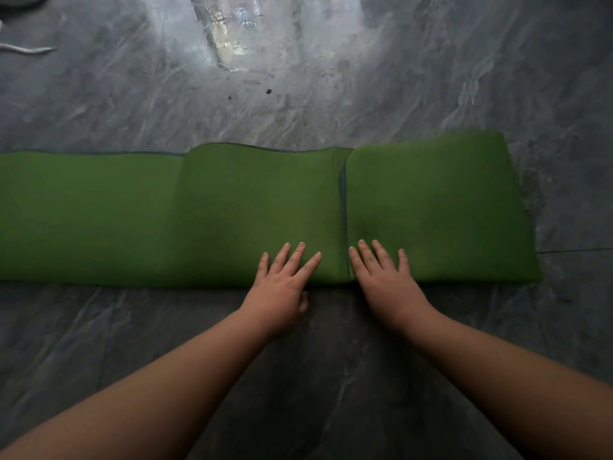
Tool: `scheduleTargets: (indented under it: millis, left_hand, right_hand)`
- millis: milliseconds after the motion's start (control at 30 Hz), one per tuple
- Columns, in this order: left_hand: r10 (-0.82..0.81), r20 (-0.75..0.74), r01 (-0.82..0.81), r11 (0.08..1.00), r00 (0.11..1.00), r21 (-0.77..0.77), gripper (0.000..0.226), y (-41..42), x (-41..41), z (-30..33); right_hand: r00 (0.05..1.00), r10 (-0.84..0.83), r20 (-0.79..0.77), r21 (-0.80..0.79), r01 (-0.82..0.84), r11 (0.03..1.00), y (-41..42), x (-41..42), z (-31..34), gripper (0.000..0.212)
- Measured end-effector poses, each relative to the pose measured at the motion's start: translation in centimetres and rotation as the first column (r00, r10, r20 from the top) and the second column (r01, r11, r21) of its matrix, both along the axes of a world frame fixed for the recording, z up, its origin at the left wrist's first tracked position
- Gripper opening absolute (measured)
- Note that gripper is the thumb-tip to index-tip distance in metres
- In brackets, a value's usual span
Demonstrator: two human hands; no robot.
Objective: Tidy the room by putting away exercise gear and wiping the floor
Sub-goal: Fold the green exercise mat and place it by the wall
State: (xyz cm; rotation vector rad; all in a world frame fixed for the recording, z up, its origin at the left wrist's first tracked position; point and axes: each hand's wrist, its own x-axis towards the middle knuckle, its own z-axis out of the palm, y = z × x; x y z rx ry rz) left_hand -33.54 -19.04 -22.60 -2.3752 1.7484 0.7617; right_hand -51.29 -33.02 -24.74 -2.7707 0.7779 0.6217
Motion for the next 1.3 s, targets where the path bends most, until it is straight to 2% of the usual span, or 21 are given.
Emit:
scheduleTargets:
  millis: [100, 233, 300, 367, 433, 600, 733, 833, 867, 933, 1000, 1067, 1200, 1300]
  left_hand:
    - [0.005, 0.032, -0.005, 1.000, 0.999, -0.012, 0.082, -0.4, -0.3, 1.0]
    - [0.009, 0.064, -0.008, 1.000, 0.998, -0.010, 0.087, -1.5, -1.5, 1.3]
    - [-0.018, 0.057, 0.019, 1.000, 0.998, -0.014, 0.088, -2.3, -2.3, 1.2]
    - [-0.067, 0.054, 0.069, 0.997, 0.996, -0.021, 0.092, -3.4, -3.0, 0.8]
    - [-0.125, 0.062, 0.126, 0.992, 0.990, -0.006, 0.092, -4.5, -3.6, -0.1]
    - [-0.170, 0.036, 0.162, 0.975, 0.985, 0.151, 0.087, -5.9, -5.1, -2.1]
    - [-0.144, -0.021, 0.145, 0.977, 0.989, 0.155, 0.082, -5.9, -4.6, -2.0]
    - [-0.056, -0.044, 0.059, 0.996, 0.997, 0.068, 0.070, -6.0, -4.3, -1.0]
    - [-0.037, -0.040, 0.038, 0.999, 0.999, 0.030, 0.071, -5.8, -4.4, -0.6]
    - [-0.018, -0.042, 0.016, 0.999, 0.999, -0.046, 0.071, -5.4, -4.7, 0.5]
    - [0.006, -0.062, -0.012, 0.994, 0.998, -0.104, 0.071, -5.0, -4.8, 1.9]
    - [0.053, -0.115, -0.071, 0.985, 0.992, -0.160, 0.072, -4.9, -4.6, 3.6]
    - [0.117, -0.314, -0.213, 0.933, 0.942, -0.289, 0.065, -4.7, -2.0, 7.5]
    - [0.161, -0.554, -0.419, 0.826, 0.817, -0.378, 0.056, -4.4, 0.9, 10.7]
  right_hand:
    - [1.000, -0.024, -0.012, -0.030, 0.024, 0.999, -0.2, 0.7, 1.7, 0.070]
    - [0.985, -0.049, 0.166, -0.213, 0.084, 0.973, -0.6, 0.0, 3.7, 0.064]
    - [0.982, -0.065, 0.176, -0.241, 0.107, 0.965, -0.9, -1.0, 4.6, 0.061]
    - [0.984, -0.112, 0.135, -0.217, 0.140, 0.966, -1.6, -3.0, 3.9, 0.060]
    - [0.983, -0.183, 0.010, -0.166, 0.182, 0.969, -2.4, -5.2, 2.1, 0.062]
    - [0.969, -0.175, -0.172, -0.123, 0.156, 0.980, -3.0, -6.7, -0.4, 0.070]
    - [0.972, -0.218, -0.088, -0.098, 0.209, 0.973, -3.2, -6.5, 0.0, 0.071]
    - [0.954, -0.298, -0.031, -0.052, 0.296, 0.954, -3.6, -6.2, 0.2, 0.087]
    - [0.948, -0.319, 0.017, -0.024, 0.319, 0.947, -3.8, -6.4, 0.1, 0.090]
    - [0.928, -0.339, 0.154, 0.040, 0.337, 0.941, -3.6, -6.5, 1.4, 0.081]
    - [0.854, -0.366, 0.369, 0.087, 0.360, 0.929, -2.8, -5.9, 3.6, 0.073]
    - [0.748, -0.436, 0.500, 0.187, 0.398, 0.898, -2.1, -5.0, 5.8, 0.072]
    - [0.548, -0.538, 0.640, 0.405, 0.354, 0.843, -1.2, -0.9, 10.7, 0.069]
    - [0.460, -0.537, 0.707, 0.476, 0.251, 0.843, -0.1, 3.2, 13.9, 0.068]
